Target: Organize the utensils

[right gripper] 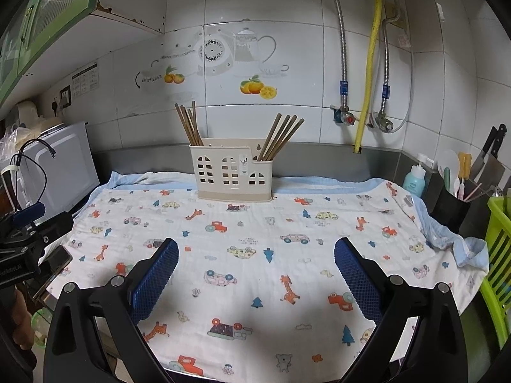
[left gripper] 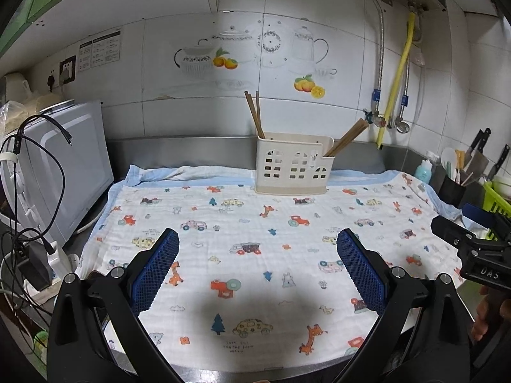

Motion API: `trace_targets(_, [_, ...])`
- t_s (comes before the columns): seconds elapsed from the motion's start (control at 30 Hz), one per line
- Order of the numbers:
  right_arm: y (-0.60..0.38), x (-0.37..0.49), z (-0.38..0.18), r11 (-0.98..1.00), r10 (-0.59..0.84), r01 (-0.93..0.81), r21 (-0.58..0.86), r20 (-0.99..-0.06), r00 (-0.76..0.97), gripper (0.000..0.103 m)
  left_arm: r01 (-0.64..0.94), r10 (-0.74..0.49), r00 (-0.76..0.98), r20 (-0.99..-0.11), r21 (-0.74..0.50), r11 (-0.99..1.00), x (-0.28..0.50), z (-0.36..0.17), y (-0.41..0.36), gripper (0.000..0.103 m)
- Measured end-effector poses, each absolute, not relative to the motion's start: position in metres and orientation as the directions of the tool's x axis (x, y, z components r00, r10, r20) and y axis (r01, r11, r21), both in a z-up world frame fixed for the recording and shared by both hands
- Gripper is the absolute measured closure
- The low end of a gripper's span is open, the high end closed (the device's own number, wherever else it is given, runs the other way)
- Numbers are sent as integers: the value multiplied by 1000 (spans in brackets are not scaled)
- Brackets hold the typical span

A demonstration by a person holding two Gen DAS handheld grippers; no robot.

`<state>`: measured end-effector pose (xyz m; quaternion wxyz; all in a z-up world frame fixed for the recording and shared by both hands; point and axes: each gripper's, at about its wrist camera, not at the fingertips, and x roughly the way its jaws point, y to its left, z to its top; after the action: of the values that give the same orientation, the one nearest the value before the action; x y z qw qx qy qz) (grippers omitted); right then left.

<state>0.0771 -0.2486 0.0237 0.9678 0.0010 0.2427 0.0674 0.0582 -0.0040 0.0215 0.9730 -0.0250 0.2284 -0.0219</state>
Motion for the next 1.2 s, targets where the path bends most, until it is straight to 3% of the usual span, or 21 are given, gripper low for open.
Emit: trace_targets(1.2, [-246, 51, 30, 990, 135, -134, 34, -447, 884, 7, 22, -44, 897, -439, -56, 998, 35, 16, -1, 5])
